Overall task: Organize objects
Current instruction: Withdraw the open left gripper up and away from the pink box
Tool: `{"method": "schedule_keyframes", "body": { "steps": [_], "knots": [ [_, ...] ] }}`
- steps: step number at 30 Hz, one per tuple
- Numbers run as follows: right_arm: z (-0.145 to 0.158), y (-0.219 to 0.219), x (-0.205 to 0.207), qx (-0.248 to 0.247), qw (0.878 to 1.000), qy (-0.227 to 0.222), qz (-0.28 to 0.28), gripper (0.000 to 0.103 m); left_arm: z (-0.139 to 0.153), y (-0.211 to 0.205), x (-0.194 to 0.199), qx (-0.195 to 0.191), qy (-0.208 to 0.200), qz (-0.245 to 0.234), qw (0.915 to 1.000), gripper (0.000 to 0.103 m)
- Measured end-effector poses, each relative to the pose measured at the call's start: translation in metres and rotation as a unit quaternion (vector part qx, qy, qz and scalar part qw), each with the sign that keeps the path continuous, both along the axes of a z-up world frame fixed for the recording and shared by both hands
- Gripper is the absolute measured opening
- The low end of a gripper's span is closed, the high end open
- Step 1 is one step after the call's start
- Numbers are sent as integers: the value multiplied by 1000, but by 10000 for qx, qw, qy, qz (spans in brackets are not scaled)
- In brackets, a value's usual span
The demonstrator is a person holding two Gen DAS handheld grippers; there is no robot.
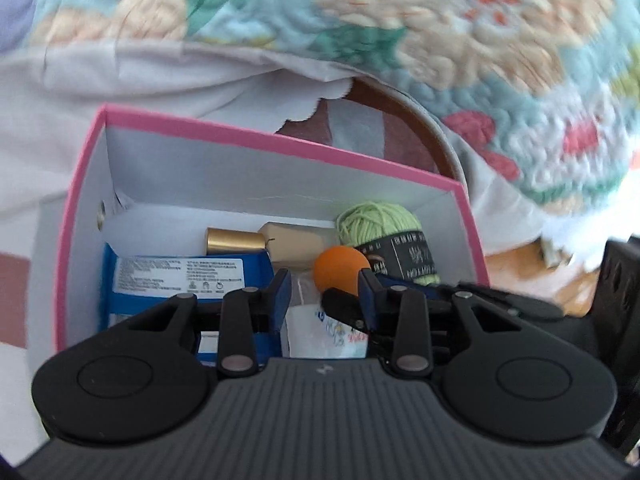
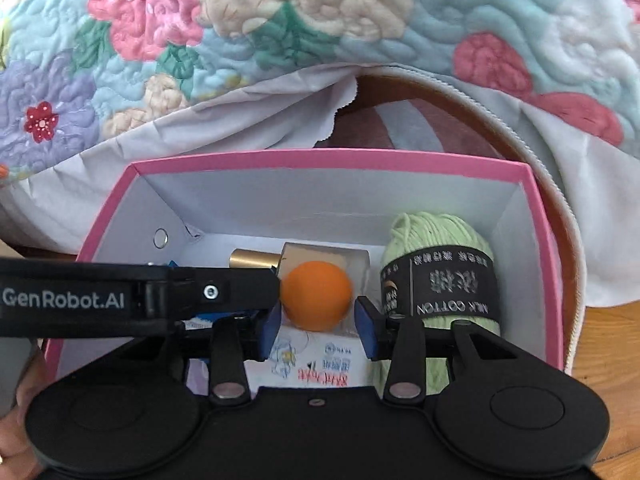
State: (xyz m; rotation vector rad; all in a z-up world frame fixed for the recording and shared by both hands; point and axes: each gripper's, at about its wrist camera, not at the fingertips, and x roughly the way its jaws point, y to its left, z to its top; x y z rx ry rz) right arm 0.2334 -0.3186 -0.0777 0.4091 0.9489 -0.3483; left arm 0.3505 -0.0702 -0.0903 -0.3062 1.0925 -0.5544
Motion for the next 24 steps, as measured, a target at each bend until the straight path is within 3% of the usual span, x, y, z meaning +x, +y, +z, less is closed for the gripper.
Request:
{"method": "schedule_keyframes", "body": {
  "steps": [2, 7, 16, 24],
  "knots": [
    [6, 4, -8, -168, 9998, -22, 54, 61, 11, -4, -6, 257, -91, -33, 9996, 38],
    [30, 12, -33, -563, 9982, -129, 157, 63, 34, -5, -21, 476, -138, -157, 9986, 40],
    [78, 36, -96, -302, 9970, -719, 8, 63, 85, 8, -66, 839, -459, -318, 9949, 41],
    [128, 66, -130, -465, 9949, -874, 172, 63, 129, 19, -116, 1142, -585, -373, 9910, 45]
  ]
}}
